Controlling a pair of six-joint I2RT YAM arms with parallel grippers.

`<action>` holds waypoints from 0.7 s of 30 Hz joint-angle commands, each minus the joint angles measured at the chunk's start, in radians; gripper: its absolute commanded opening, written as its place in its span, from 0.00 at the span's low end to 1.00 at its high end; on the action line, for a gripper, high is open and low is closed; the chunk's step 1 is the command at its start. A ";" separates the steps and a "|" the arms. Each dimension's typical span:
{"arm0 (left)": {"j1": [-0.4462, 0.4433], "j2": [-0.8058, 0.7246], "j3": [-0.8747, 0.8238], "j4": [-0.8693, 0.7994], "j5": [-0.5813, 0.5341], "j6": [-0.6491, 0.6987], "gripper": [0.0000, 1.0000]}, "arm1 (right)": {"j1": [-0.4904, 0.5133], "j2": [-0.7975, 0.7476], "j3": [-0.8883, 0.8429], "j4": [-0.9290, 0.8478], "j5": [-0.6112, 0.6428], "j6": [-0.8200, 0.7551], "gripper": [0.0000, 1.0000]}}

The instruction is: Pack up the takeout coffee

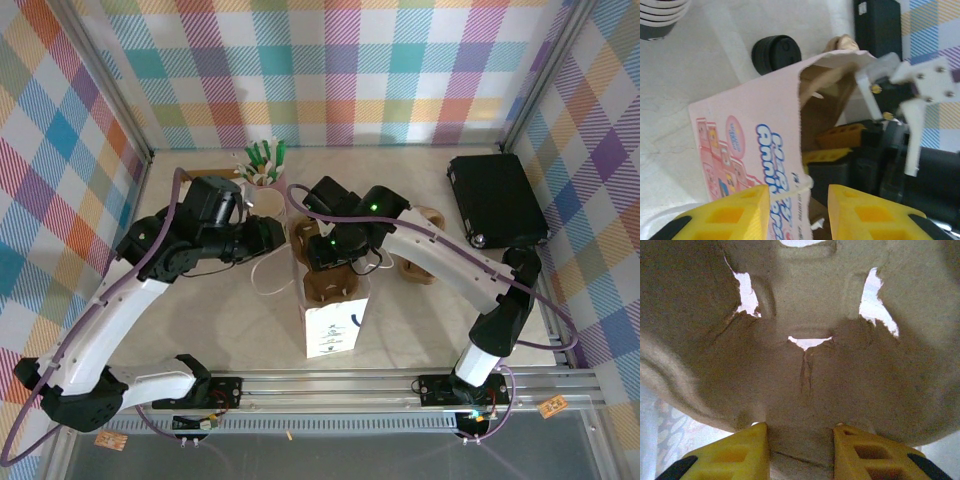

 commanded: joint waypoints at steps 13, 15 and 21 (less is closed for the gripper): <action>-0.087 0.058 -0.030 -0.081 -0.001 -0.042 0.34 | 0.012 0.001 0.028 -0.025 -0.010 0.017 0.33; -0.090 0.066 -0.030 -0.090 -0.021 -0.047 0.31 | 0.018 0.000 0.028 -0.031 -0.013 0.020 0.33; -0.106 0.078 -0.045 -0.065 -0.041 -0.064 0.23 | 0.027 -0.018 -0.009 -0.022 -0.011 0.035 0.33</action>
